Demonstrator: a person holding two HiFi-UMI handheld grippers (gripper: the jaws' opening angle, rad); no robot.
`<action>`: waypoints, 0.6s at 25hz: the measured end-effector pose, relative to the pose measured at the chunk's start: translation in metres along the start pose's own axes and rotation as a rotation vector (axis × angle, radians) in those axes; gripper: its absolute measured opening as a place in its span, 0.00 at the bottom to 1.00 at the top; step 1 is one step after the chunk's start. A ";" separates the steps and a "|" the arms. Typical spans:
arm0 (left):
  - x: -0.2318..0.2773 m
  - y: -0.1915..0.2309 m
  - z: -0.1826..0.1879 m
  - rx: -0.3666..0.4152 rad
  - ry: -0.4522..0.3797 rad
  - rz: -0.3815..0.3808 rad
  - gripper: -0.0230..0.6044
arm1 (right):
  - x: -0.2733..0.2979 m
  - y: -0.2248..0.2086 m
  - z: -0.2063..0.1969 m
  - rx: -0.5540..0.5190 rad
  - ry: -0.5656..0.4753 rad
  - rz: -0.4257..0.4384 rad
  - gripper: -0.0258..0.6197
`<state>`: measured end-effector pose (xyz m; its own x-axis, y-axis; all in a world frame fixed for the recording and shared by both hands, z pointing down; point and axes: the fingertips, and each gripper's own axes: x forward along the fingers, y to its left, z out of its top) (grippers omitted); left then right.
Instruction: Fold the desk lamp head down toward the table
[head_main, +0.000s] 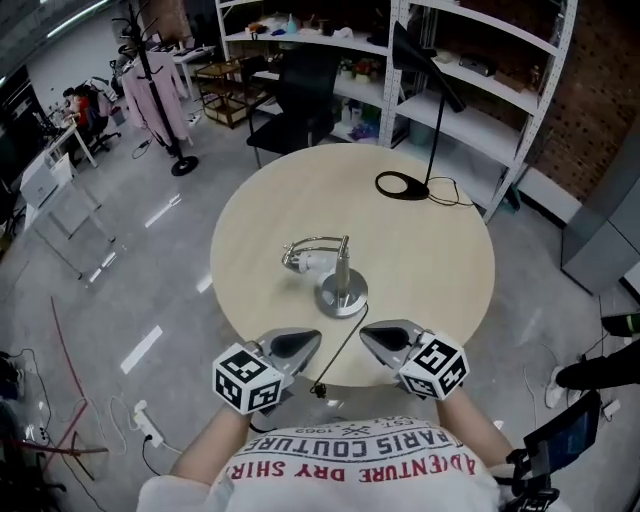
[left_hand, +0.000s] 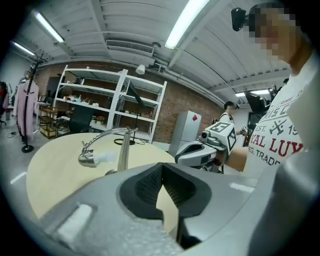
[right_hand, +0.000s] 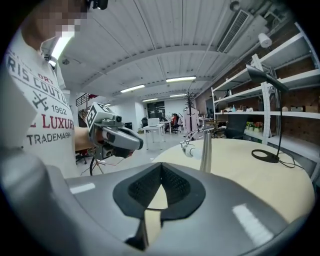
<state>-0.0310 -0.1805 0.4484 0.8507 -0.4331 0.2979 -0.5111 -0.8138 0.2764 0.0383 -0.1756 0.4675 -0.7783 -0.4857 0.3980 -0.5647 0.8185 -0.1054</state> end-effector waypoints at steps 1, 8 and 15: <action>-0.001 -0.006 0.001 0.009 0.005 -0.014 0.04 | -0.005 0.003 0.002 0.010 -0.012 -0.009 0.04; -0.038 -0.048 -0.017 0.034 0.035 -0.040 0.04 | -0.023 0.070 -0.006 0.025 -0.012 -0.095 0.04; -0.098 -0.114 -0.033 0.100 0.018 -0.072 0.04 | -0.041 0.161 -0.003 0.018 -0.061 -0.133 0.04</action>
<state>-0.0601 -0.0322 0.4180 0.8819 -0.3656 0.2976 -0.4332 -0.8775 0.2056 -0.0196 -0.0228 0.4369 -0.7113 -0.6076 0.3534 -0.6682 0.7405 -0.0717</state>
